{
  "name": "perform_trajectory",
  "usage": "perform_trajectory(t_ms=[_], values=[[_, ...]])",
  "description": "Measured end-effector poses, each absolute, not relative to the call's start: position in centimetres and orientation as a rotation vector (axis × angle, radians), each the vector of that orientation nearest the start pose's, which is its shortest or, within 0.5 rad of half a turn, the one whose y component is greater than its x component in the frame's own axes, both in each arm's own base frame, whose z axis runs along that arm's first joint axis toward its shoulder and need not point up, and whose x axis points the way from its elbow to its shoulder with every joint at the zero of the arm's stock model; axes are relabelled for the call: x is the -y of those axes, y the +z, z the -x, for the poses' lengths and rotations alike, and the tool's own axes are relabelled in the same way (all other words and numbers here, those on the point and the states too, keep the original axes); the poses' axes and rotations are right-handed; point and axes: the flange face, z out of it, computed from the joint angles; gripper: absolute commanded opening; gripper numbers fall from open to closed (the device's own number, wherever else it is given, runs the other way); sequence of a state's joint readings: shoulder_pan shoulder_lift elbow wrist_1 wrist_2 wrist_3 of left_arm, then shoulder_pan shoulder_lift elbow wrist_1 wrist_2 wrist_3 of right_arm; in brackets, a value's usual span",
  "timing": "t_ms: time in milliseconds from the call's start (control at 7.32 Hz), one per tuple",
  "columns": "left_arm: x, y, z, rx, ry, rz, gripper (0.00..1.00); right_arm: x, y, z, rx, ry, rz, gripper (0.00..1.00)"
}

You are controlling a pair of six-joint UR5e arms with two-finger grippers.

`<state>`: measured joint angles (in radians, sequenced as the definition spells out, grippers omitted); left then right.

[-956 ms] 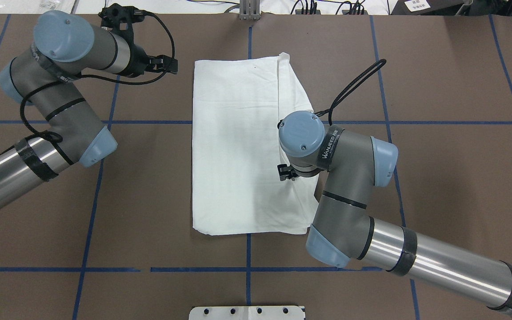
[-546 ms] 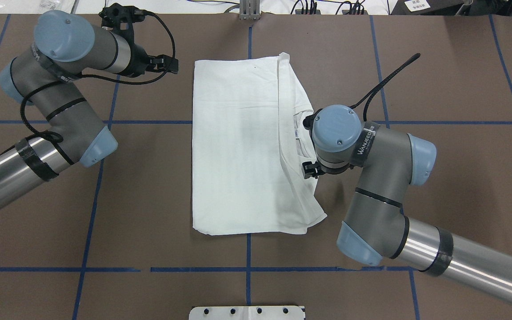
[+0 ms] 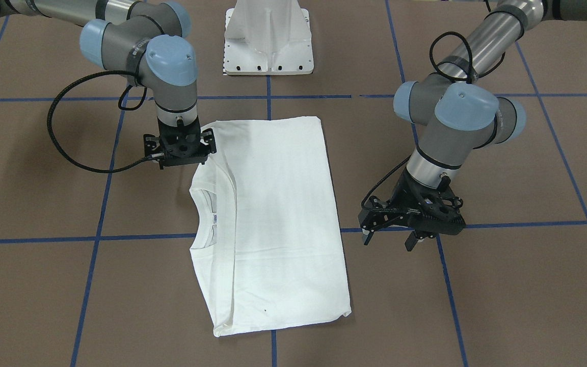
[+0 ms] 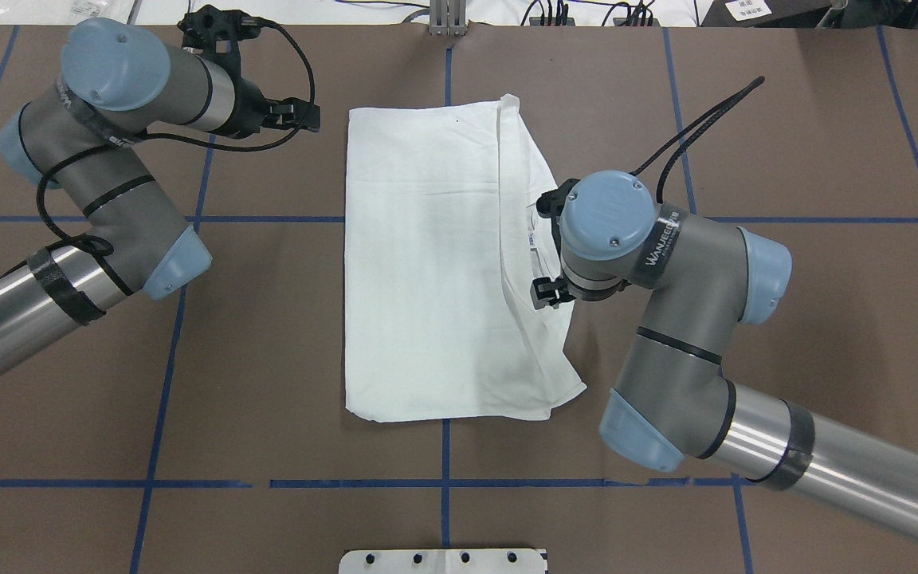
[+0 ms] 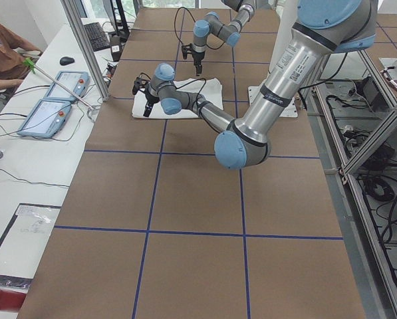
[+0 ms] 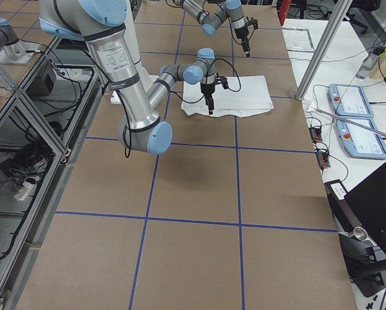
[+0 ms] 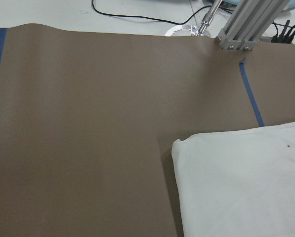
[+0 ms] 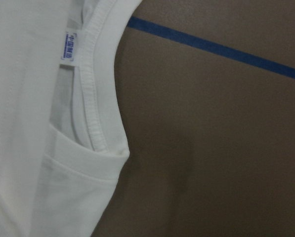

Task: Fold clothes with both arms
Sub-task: 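Press the right gripper on the shirt near the collar and hold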

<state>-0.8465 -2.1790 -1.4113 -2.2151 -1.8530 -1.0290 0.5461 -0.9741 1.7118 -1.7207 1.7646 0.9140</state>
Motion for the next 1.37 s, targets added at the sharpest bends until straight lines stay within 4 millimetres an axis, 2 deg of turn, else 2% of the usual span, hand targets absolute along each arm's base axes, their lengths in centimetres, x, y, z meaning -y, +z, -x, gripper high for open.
perform_trajectory(t_ms=[137,410,820,1366], values=[[61.4,29.7,-40.2,-0.995,-0.118,-0.499,1.00,45.5,25.9,53.1,0.592,-0.159,-0.175,1.00],[61.4,30.0,-40.2,-0.992,-0.118,-0.497,1.00,46.4,24.9,55.4,0.581,-0.158,-0.164,1.00],[61.5,30.1,-40.3,-0.991,-0.120,-0.495,1.00,46.6,26.1,56.7,0.555,-0.161,-0.143,1.00],[61.5,30.1,-40.3,-0.990,-0.121,-0.493,1.00,46.1,26.6,57.3,0.565,-0.169,-0.143,1.00]])
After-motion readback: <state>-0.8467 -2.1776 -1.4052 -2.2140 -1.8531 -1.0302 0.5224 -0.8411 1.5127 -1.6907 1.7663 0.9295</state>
